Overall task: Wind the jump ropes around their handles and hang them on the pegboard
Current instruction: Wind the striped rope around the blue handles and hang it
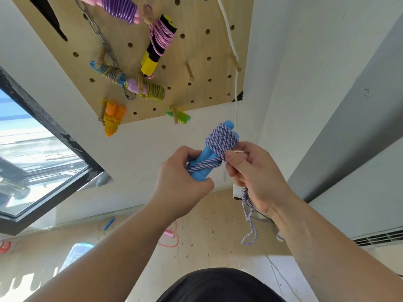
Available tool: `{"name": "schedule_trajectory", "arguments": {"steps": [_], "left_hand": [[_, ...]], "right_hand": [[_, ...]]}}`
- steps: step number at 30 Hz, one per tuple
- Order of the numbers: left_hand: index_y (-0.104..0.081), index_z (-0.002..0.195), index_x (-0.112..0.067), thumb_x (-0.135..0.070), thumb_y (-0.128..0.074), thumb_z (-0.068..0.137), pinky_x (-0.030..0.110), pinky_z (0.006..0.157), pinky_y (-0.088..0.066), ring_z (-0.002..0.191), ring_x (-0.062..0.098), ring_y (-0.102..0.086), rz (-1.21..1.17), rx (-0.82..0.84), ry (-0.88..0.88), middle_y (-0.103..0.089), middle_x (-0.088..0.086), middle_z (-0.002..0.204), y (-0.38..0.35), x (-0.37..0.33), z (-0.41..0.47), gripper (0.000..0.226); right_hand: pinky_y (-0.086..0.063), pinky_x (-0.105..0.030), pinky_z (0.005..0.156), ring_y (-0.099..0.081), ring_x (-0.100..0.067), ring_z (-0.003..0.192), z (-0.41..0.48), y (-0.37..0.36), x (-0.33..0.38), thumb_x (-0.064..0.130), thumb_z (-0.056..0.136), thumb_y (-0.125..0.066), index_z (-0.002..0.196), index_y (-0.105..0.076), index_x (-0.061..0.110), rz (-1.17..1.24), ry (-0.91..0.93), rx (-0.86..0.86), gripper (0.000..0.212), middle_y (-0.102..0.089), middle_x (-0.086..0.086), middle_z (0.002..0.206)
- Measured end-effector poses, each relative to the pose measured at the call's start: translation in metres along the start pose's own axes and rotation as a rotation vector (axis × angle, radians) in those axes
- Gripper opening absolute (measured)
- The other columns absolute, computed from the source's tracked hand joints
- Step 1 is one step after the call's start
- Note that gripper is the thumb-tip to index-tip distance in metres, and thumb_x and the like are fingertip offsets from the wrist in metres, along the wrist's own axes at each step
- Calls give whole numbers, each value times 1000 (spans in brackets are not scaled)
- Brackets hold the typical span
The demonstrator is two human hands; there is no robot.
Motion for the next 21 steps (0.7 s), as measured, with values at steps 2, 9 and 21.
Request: {"name": "schedule_trajectory", "arguments": {"steps": [2,9,21], "left_hand": [[-66,100,-21,2,-82,66,32,64,-59,72,12,-67,-202,62,124,-72,-3,93,-3,0,0,44],[-59,113,7,-4,-71,57,34,56,-42,74,32,-62,-699,384,391,-69,18,93,-15,5,-12,59],[-58,125,-5,-14,-79,66,36,50,-57,79,36,-63,-1165,838,547,-61,22,102,-28,17,-23,63]], "right_hand": [[-25,-24,48,-29,-13,48,1,1,4,20,99,-61,119,-60,11,7,-4,49,22,-57,-5,60],[-30,-22,49,-33,-14,52,7,15,9,43,87,-74,107,-68,15,-277,53,185,35,-39,1,55],[-29,-16,46,-31,-5,46,4,2,-7,54,67,-77,72,-69,26,-192,0,219,29,-37,9,53]]}}
Point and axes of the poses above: each hand's wrist, its own z-axis towards the middle knuckle, its own y-axis out of the back of the hand, x = y × z, the point moved 4 cm from there along z, towards the middle knuckle
